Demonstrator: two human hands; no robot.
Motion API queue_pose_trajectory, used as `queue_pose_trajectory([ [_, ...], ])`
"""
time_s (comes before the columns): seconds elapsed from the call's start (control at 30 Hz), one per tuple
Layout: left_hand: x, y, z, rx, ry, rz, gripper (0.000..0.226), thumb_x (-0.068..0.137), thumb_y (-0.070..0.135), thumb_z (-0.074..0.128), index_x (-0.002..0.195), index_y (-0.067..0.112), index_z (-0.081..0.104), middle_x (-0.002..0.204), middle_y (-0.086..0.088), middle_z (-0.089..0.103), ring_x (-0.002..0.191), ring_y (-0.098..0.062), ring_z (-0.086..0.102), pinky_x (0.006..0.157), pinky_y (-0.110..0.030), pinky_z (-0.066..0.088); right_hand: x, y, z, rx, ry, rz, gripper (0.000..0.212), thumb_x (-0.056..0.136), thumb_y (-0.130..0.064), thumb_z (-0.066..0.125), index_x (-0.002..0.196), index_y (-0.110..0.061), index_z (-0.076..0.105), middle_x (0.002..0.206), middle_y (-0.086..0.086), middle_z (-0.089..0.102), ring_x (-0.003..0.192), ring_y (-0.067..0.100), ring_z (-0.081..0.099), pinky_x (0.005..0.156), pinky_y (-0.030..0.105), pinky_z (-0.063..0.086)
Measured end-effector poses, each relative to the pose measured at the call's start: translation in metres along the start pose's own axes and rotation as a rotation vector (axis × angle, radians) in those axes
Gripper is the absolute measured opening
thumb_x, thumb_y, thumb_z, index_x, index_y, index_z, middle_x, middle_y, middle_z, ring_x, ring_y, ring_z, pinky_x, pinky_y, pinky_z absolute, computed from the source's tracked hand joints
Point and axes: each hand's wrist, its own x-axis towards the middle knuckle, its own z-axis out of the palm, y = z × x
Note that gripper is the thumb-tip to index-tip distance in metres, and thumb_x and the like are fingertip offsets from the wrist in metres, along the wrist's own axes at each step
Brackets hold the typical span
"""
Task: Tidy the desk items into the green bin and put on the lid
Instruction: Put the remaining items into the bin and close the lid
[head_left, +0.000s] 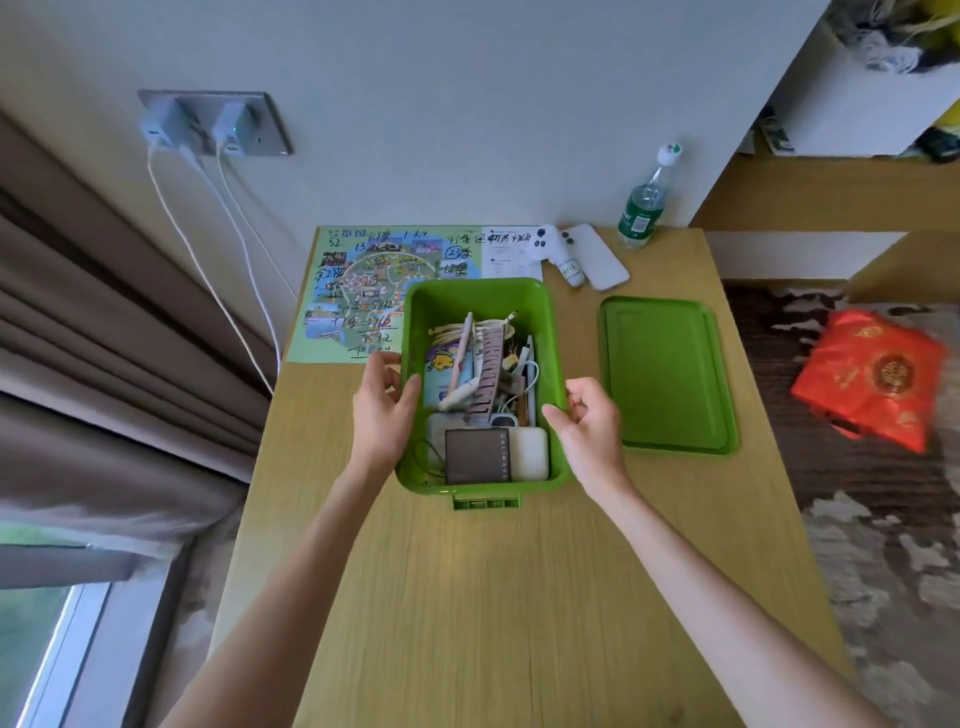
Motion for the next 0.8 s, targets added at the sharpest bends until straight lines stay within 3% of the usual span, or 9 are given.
queue_pose_trajectory([
  [0.03, 0.0, -0.002, 0.001, -0.015, -0.006, -0.002, 0.015, 0.092, 0.023, 0.058, 0.104, 0.02, 0.049, 0.073, -0.004, 0.053, 0.06, -0.016, 0.048, 0.055, -0.033, 0.042, 0.002, 0.001, -0.004, 0.016, -0.018, -0.01, 0.007, 0.09, -0.006, 0.063, 0.091, -0.006, 0.056, 0.07, -0.001, 0.048, 0.062, 0.008, 0.043, 0.058, 0.019, 0.035],
  [0.1, 0.0, -0.004, 0.003, -0.039, -0.012, 0.005, 0.014, 0.093, 0.024, 0.056, 0.104, 0.022, 0.047, 0.072, -0.006, 0.054, 0.057, -0.015, 0.048, 0.053, -0.031, 0.042, 0.01, 0.011, -0.013, 0.016, 0.011, 0.008, 0.019, 0.098, -0.017, 0.054, 0.089, -0.002, 0.059, 0.069, 0.005, 0.05, 0.06, 0.013, 0.043, 0.054, 0.025, 0.034],
  [0.17, -0.001, -0.007, 0.004, -0.033, -0.003, 0.027, 0.013, 0.094, 0.025, 0.055, 0.103, 0.025, 0.046, 0.067, 0.001, 0.05, 0.052, -0.007, 0.044, 0.05, -0.024, 0.039, 0.02, 0.029, -0.025, -0.179, 0.115, 0.055, 0.025, 0.1, -0.023, 0.049, 0.088, -0.004, 0.06, 0.07, 0.006, 0.053, 0.059, 0.016, 0.045, 0.054, 0.03, 0.033],
  [0.27, -0.001, -0.009, 0.005, -0.031, 0.007, 0.045, 0.013, 0.094, 0.025, 0.055, 0.103, 0.024, 0.046, 0.063, 0.006, 0.046, 0.049, -0.003, 0.042, 0.045, -0.016, 0.034, 0.031, 0.059, -0.04, -0.697, 0.075, 0.173, 0.027, 0.095, -0.026, 0.058, 0.108, -0.003, 0.061, 0.102, 0.011, 0.062, 0.093, 0.025, 0.057, 0.072, 0.031, 0.043],
  [0.37, -0.001, -0.01, 0.004, -0.036, 0.003, 0.034, 0.014, 0.094, 0.027, 0.055, 0.106, 0.023, 0.046, 0.065, 0.005, 0.049, 0.051, -0.002, 0.044, 0.047, -0.017, 0.036, 0.032, 0.076, -0.039, -0.887, -0.124, 0.216, 0.048, 0.091, -0.036, 0.063, 0.122, -0.001, 0.053, 0.12, 0.013, 0.055, 0.113, 0.029, 0.051, 0.089, 0.038, 0.047],
  [0.5, -0.002, -0.01, 0.004, -0.033, 0.003, 0.039, 0.015, 0.095, 0.028, 0.054, 0.107, 0.023, 0.046, 0.066, 0.003, 0.05, 0.053, -0.003, 0.047, 0.05, -0.02, 0.04, 0.028, 0.083, -0.032, -0.958, -0.057, 0.202, 0.034, 0.091, -0.033, 0.064, 0.106, -0.003, 0.059, 0.102, 0.013, 0.066, 0.096, 0.029, 0.062, 0.083, 0.037, 0.046],
  [0.63, -0.002, -0.008, 0.004, -0.022, -0.001, 0.039, 0.013, 0.094, 0.026, 0.053, 0.105, 0.024, 0.046, 0.075, -0.017, 0.057, 0.062, -0.025, 0.053, 0.056, -0.038, 0.045, 0.023, 0.085, -0.028, -1.011, -0.064, 0.245, 0.026, 0.097, -0.031, 0.055, 0.091, -0.006, 0.059, 0.077, 0.007, 0.063, 0.067, 0.023, 0.052, 0.069, 0.031, 0.037],
  [0.73, -0.003, -0.007, 0.003, -0.013, 0.004, 0.051, 0.012, 0.094, 0.026, 0.053, 0.103, 0.025, 0.046, 0.073, -0.016, 0.055, 0.06, -0.02, 0.049, 0.057, -0.038, 0.044, 0.023, 0.079, -0.03, -1.102, -0.151, 0.131, 0.023, 0.098, -0.024, 0.05, 0.078, -0.013, 0.049, 0.064, 0.001, 0.052, 0.062, 0.023, 0.049, 0.076, 0.034, 0.037],
  [0.8, -0.003, -0.007, 0.003, -0.008, 0.006, 0.048, 0.012, 0.094, 0.027, 0.054, 0.103, 0.026, 0.046, 0.071, -0.012, 0.054, 0.06, -0.02, 0.049, 0.057, -0.036, 0.044, 0.024, 0.069, -0.034, -1.061, -0.084, -0.019, 0.024, 0.095, -0.019, 0.053, 0.073, -0.014, 0.044, 0.058, 0.0, 0.048, 0.056, 0.025, 0.05, 0.072, 0.034, 0.034],
])
